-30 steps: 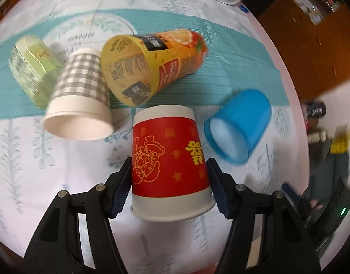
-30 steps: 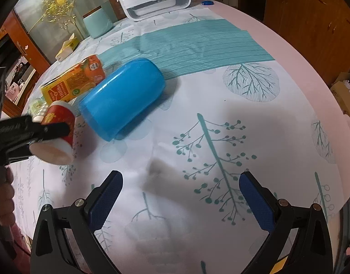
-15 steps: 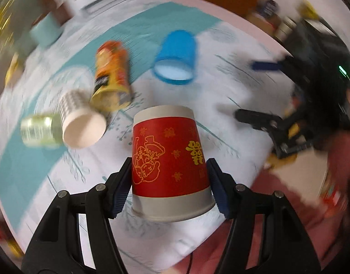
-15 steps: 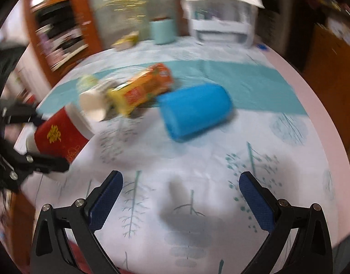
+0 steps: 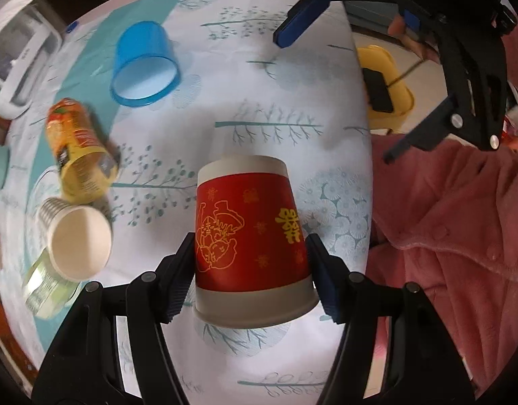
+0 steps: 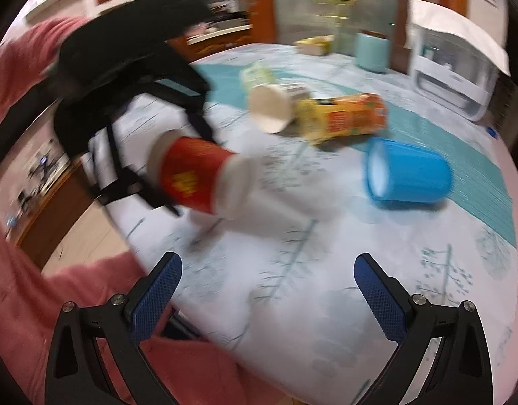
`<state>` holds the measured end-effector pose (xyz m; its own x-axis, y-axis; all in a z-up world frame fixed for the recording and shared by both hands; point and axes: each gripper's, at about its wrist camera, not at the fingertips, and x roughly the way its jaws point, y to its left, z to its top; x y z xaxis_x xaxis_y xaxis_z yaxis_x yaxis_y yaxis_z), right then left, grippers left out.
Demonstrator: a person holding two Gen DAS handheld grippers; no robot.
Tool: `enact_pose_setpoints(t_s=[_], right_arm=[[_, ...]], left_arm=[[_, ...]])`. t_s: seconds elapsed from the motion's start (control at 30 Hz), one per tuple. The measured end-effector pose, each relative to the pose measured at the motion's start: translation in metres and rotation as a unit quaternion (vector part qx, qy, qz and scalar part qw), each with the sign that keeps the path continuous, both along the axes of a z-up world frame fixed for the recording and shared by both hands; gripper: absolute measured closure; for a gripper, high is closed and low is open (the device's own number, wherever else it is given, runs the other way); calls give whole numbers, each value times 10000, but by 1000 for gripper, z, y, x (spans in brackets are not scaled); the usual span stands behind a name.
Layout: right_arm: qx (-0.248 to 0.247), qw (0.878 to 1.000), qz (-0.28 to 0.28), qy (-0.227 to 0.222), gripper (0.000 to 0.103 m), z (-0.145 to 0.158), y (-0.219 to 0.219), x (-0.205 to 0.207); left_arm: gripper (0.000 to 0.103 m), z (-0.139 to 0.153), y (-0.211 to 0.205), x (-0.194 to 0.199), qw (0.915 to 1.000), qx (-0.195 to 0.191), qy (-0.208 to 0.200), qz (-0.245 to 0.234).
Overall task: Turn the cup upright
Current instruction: 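Lift the red paper cup with the left gripper and rotate it, then lower the red cup upright onto the cloth with the left gripper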
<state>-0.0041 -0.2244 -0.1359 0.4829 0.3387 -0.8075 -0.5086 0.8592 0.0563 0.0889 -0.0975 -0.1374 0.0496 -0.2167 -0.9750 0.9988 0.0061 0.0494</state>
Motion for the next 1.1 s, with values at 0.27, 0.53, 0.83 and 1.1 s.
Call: enact_pose_setpoints(t_s=[0.27, 0.53, 0.83, 1.1], right_arm=[[-538, 9974, 476, 81, 0, -15, 35, 4], [-779, 9945, 669, -199, 0, -12, 57, 11], [-1566, 9784, 1331, -229, 32, -12, 91, 5], [-1827, 9614, 2020, -402, 31, -7, 122, 8]], left_arm=[[41, -11, 0, 4, 9992, 9, 376, -132], [27, 0, -3, 4, 9994, -200, 288, -42], [27, 49, 34, 29, 9793, -1013, 11, 1752], [27, 74, 107, 32, 9095, -1975, 358, 3642]])
